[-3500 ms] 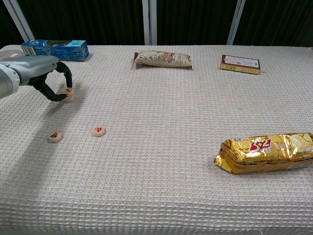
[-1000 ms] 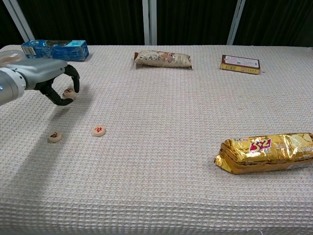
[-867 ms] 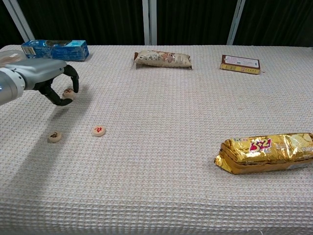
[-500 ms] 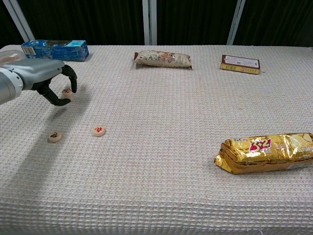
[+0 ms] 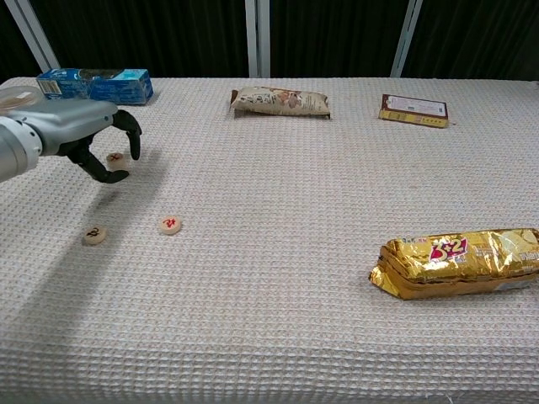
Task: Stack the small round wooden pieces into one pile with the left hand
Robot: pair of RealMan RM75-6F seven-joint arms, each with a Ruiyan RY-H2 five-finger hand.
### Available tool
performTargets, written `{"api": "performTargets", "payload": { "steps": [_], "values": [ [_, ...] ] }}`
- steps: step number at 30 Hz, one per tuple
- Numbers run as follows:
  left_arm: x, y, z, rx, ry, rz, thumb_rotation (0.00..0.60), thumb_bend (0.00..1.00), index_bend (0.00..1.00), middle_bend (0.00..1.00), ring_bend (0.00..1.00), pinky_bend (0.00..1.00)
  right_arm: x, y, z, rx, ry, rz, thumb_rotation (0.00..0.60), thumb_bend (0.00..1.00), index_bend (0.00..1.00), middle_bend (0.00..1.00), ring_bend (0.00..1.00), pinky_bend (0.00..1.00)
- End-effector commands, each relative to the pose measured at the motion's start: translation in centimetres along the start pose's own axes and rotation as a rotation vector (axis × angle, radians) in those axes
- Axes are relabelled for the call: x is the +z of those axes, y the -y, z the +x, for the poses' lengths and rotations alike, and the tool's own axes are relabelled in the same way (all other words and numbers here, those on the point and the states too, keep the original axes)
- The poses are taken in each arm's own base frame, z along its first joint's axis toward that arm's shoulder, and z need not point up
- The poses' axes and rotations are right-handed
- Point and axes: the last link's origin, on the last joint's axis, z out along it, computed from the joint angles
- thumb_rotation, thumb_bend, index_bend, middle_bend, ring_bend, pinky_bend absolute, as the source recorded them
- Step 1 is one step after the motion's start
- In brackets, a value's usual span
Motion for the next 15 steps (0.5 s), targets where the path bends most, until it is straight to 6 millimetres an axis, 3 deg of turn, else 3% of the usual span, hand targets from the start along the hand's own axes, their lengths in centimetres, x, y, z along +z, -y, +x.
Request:
{"api": "performTargets", "payload": {
  "steps": [1,15],
  "values": [
    [-0.3,0.1,-0.2,0.011,0.005,-0.001,0.6,0.33,0.44,0.16,0.12,0.15,0.0,0.0,0.0,0.0,0.0,-0.001,0.6,0.22,0.0,0.0,0.0,0.0],
    [-0.2,1.1,-0.5,0.025,0.015,0.037,0.6,0.33,0.44,0.16,0.12,0.15,0.0,0.0,0.0,0.001,0.0,0.0,0.6,0.22,0.0,0.0,0.0,0.0]
  ]
}}
